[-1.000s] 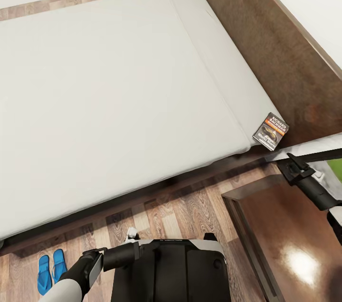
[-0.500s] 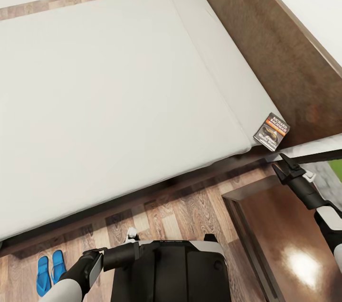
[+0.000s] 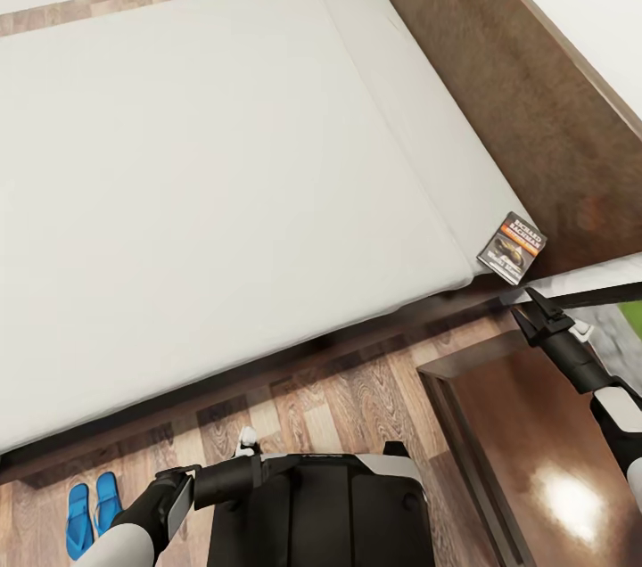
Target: In the bedroom, move the book from the bed onto either nightstand, and place the two sandals side by side next to the bed.
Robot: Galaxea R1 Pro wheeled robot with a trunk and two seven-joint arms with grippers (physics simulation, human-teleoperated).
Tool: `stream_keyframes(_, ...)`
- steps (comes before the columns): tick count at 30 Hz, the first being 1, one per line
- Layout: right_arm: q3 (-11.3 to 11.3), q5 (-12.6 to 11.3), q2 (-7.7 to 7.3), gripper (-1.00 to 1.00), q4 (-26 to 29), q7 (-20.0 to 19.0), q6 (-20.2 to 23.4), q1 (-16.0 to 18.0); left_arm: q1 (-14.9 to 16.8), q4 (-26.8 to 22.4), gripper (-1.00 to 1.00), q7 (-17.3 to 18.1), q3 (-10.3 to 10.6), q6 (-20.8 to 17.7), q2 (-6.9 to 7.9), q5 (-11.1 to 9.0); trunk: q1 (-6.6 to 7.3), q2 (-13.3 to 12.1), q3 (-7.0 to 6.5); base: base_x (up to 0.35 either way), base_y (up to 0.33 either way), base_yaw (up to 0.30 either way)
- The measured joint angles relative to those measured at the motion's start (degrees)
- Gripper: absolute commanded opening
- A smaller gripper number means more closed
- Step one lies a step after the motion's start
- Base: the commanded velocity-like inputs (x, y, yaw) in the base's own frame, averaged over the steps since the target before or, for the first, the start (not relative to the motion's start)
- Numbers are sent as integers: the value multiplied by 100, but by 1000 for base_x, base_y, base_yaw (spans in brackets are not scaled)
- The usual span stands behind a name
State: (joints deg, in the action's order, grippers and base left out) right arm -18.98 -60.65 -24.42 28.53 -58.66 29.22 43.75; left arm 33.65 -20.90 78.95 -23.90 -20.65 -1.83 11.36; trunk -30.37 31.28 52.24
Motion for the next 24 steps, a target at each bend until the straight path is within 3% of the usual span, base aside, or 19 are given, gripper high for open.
stream_keyframes(24, -37, -165, -10, 100, -5, 0, -47, 0, 0, 2, 100, -1, 3, -2, -3, -5, 0, 0, 0, 0, 0, 0)
